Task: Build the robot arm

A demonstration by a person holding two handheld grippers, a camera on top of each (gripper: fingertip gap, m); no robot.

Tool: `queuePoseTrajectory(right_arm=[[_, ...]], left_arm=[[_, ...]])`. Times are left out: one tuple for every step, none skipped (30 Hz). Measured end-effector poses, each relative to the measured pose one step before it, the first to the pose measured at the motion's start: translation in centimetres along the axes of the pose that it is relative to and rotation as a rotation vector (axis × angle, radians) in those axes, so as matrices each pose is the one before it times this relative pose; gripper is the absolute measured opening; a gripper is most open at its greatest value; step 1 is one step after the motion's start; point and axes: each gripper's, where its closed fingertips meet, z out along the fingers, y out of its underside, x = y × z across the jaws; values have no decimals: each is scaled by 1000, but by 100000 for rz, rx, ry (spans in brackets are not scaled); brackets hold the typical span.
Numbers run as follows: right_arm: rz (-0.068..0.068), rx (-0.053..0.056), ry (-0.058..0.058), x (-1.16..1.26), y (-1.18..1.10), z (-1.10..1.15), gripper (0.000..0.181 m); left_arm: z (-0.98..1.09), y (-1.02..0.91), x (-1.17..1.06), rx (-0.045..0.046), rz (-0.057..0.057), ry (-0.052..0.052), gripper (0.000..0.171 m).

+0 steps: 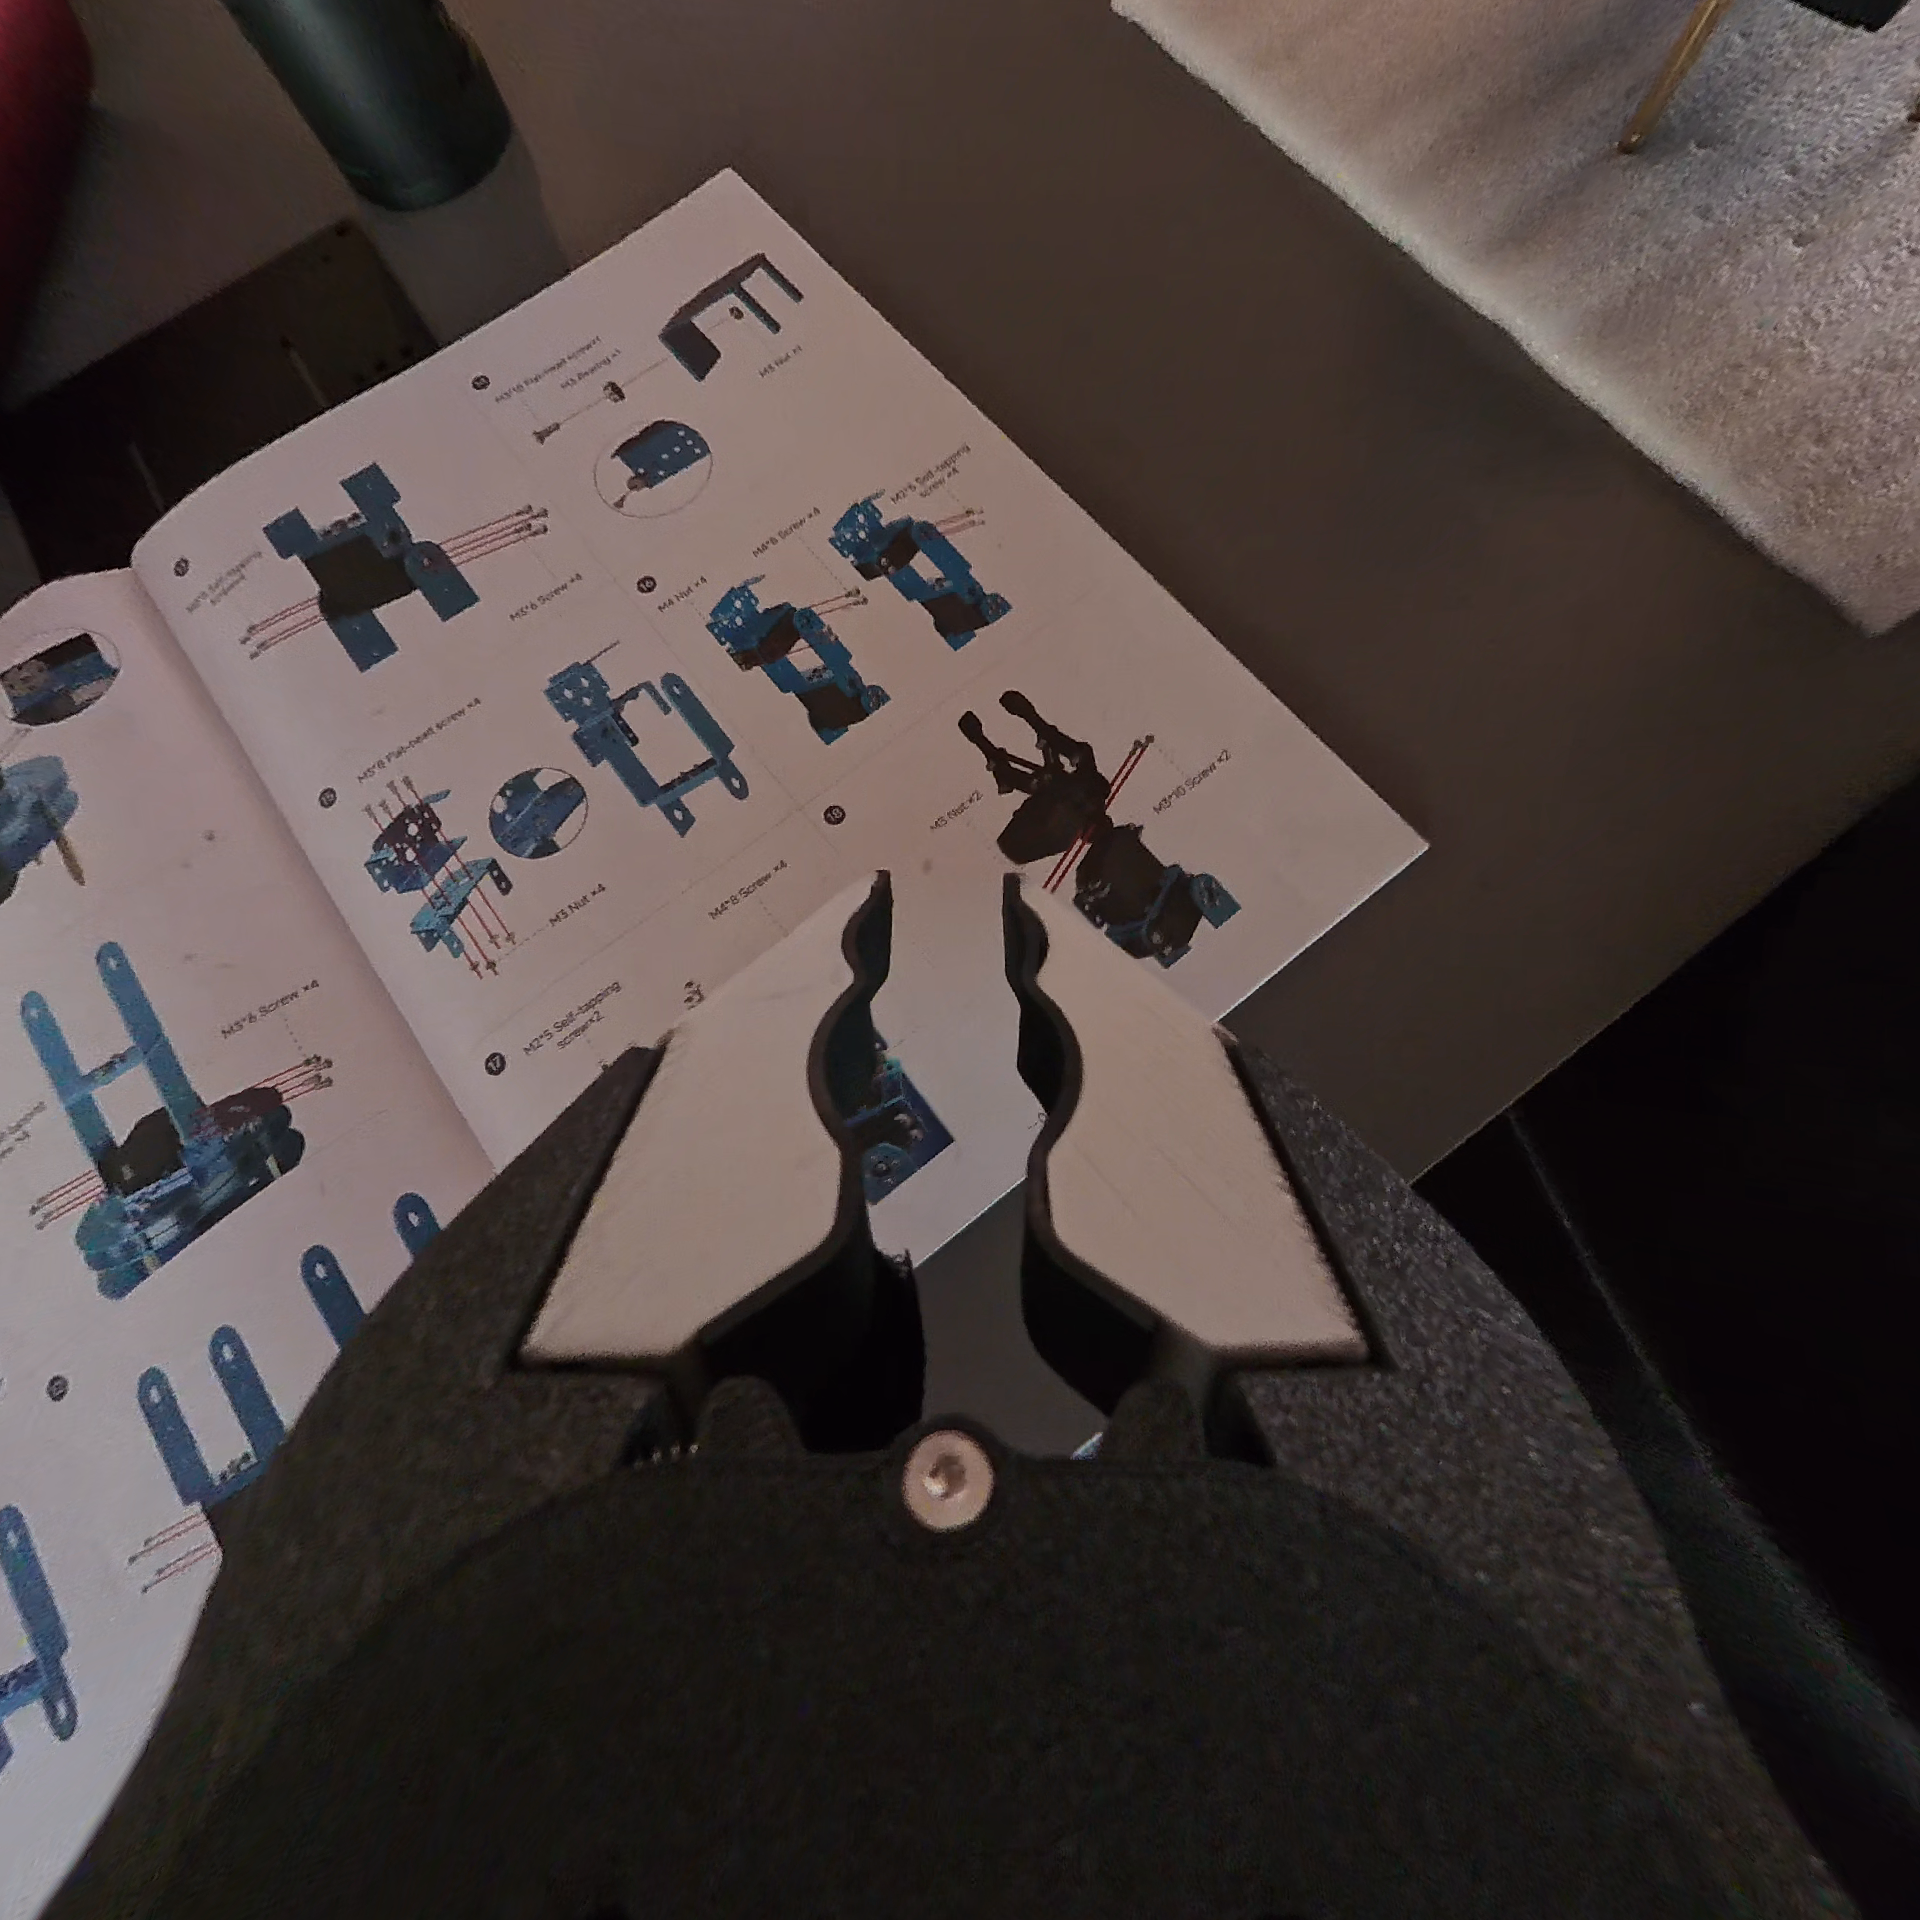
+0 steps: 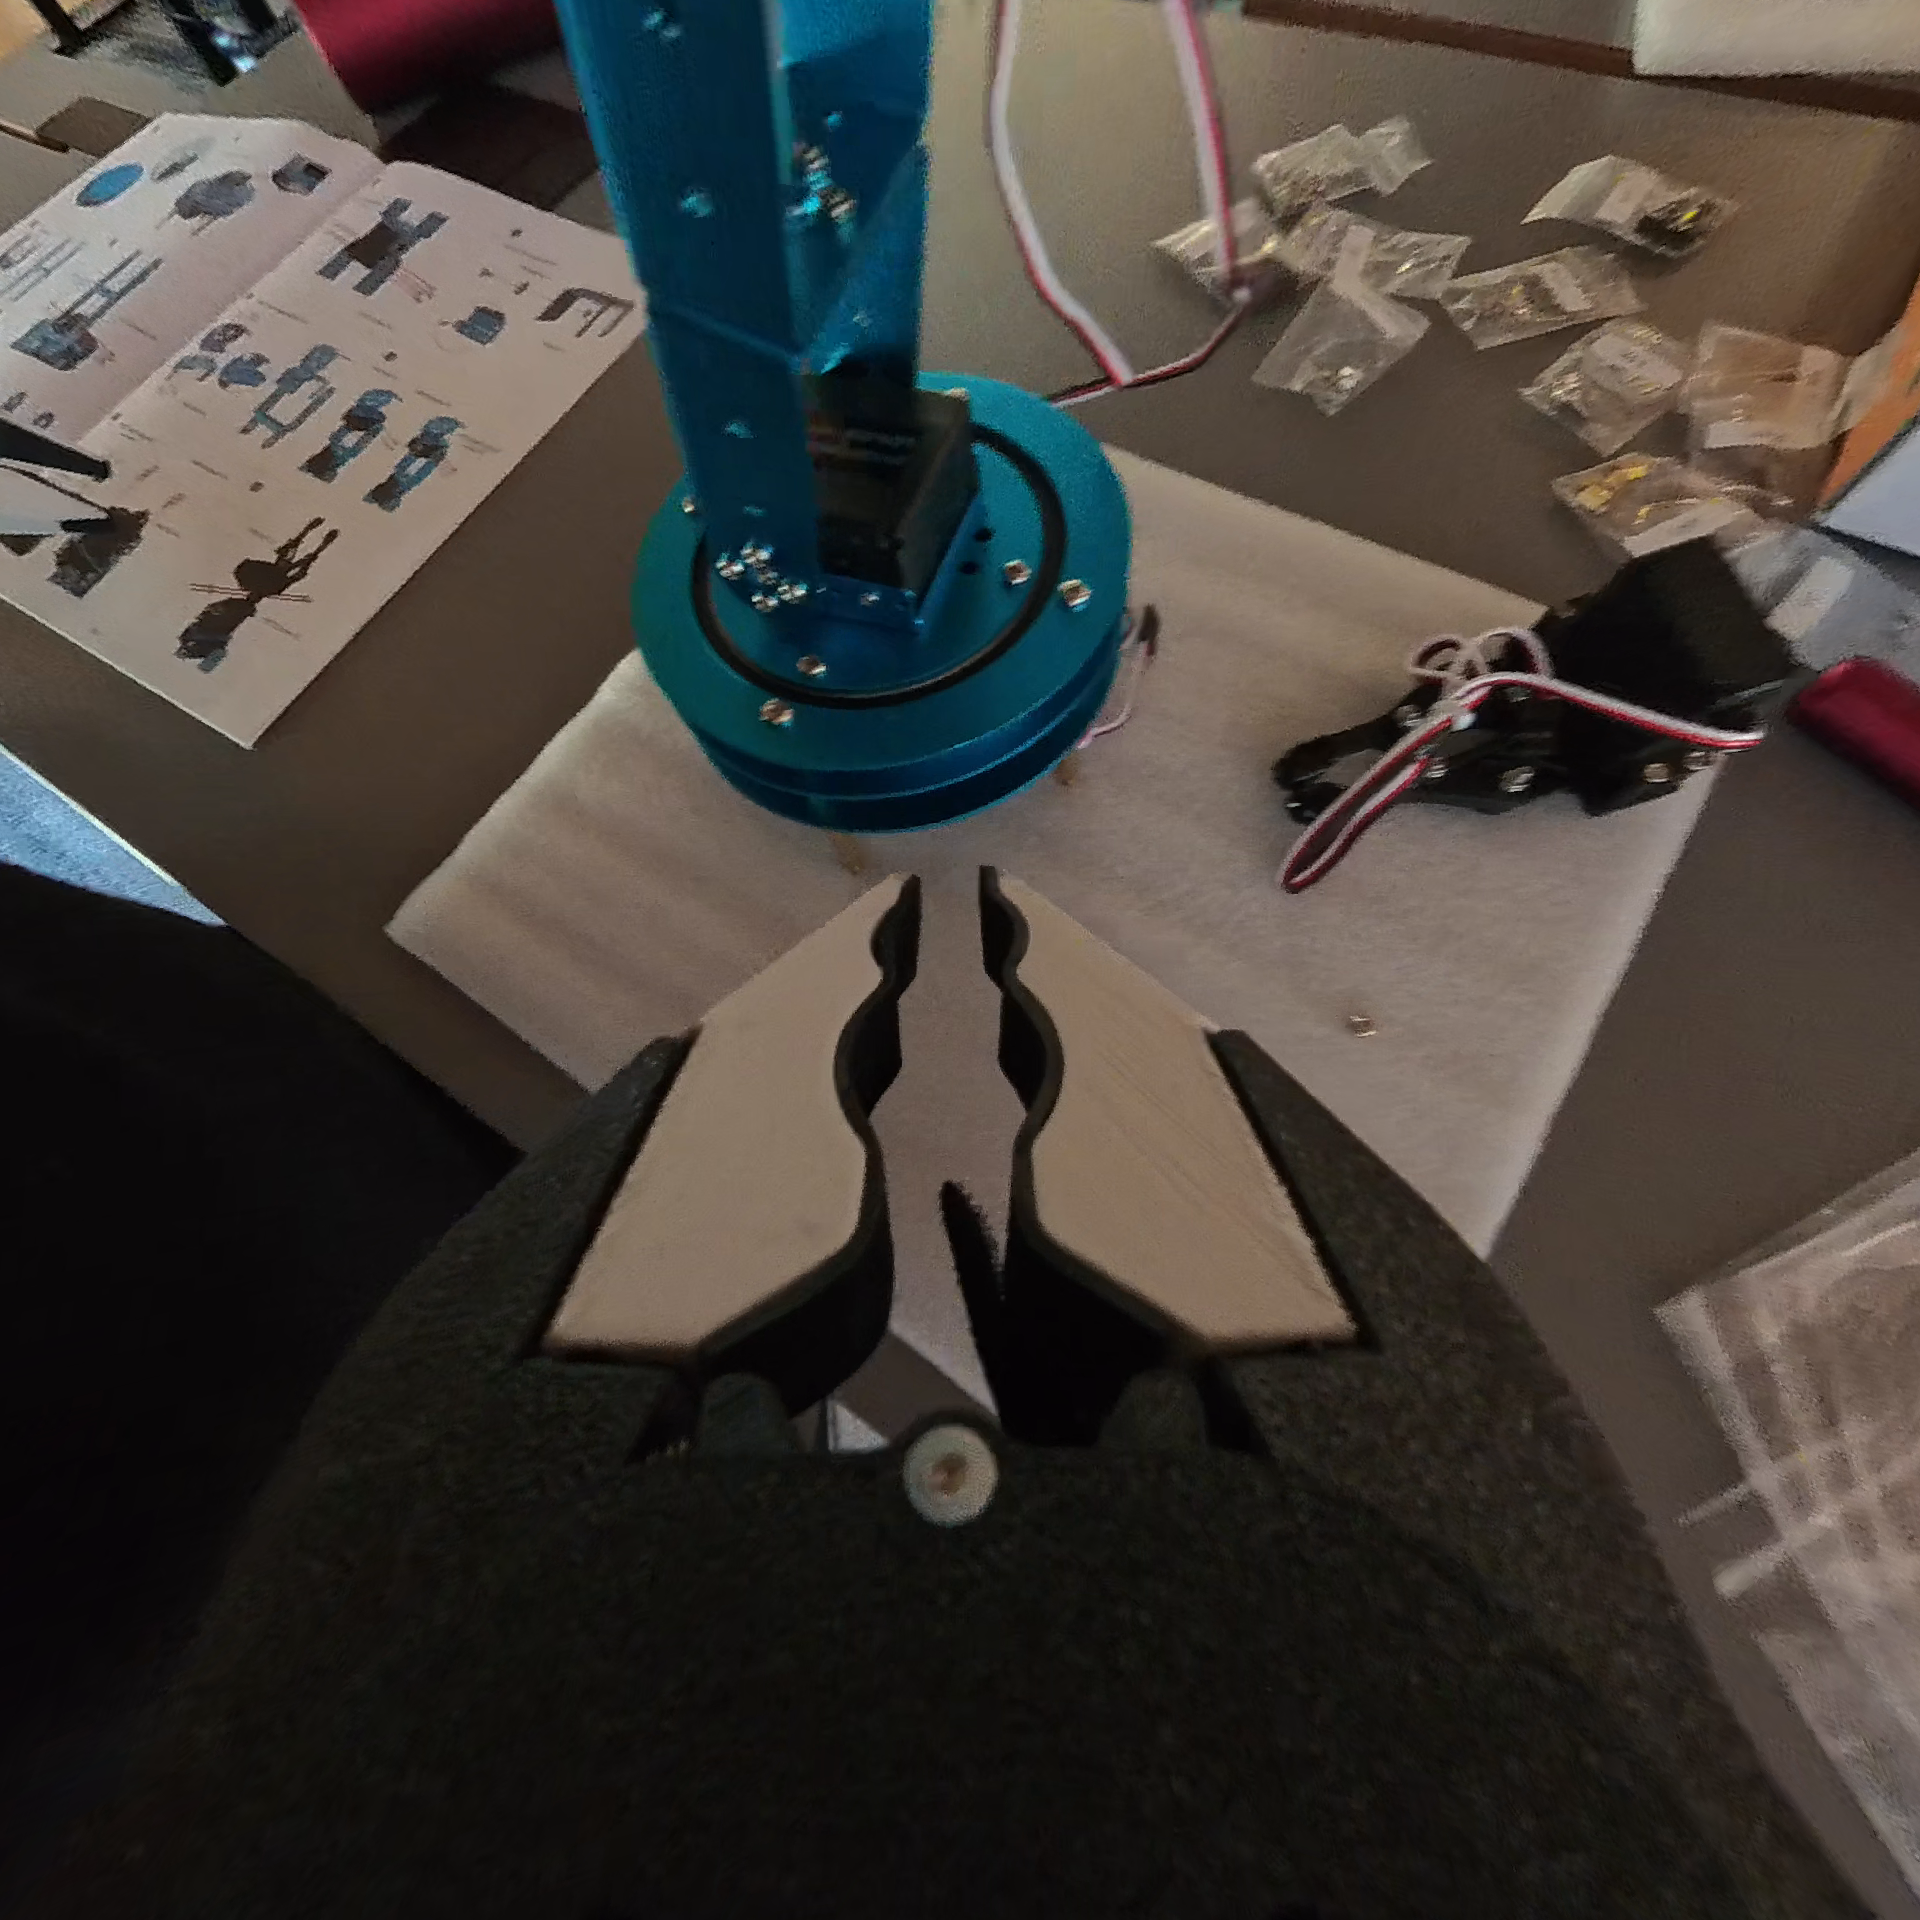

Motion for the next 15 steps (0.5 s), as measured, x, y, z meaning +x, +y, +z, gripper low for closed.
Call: queuePoseTrajectory(right_arm=[[-52, 916, 583, 679, -222, -181, 10], [112, 577, 70, 626, -176, -154, 11], [14, 443, -90, 596, -141, -133, 11], [-412, 376, 486, 670, -112, -108, 11], [-904, 41, 598, 654, -29, -96, 11], [-1076, -357, -459, 467, 38, -68, 11], [-894, -987, -1267, 332, 132, -28, 10], [-1078, -971, 411, 547, 121, -46, 10], [-1303, -421, 1592, 704, 54, -30, 10], [-1060, -257, 1012, 623, 9, 8, 11], [-496, -107, 160, 513, -32, 21, 11], [29, 137, -176, 474, -79, 56, 11], [324, 111, 284, 549, -85, 80, 12], [355, -112, 521, 589, -55, 99, 14], [201, -253, 64, 535, -57, 133, 15]], left_arm=[[-58, -149, 68, -154, -390, -989, 20], [-67, -108, 64, -446, -135, -963, 20], [-71, -53, 47, -864, 254, -1093, 20], [-94, -7, 7, -1125, 627, -1349, 20], [-106, 8, 15, -1202, 922, -1502, 20], [-122, 2, 23, -1034, 985, -1486, 20], [-119, -25, 73, -735, 724, -1190, 20], [-110, -46, 142, -567, 304, -751, 20], [-108, -45, 158, -544, -50, -602, 20], [-106, -62, 143, -570, -157, -734, 21], [-115, -60, 142, -545, -80, -846, 21], [-121, -64, 144, -473, -62, -894, 20], [-113, -92, 127, -344, -254, -946, 21], [-95, -101, 160, -268, -514, -783, 21], [-96, -94, 185, -286, -600, -506, 21]])
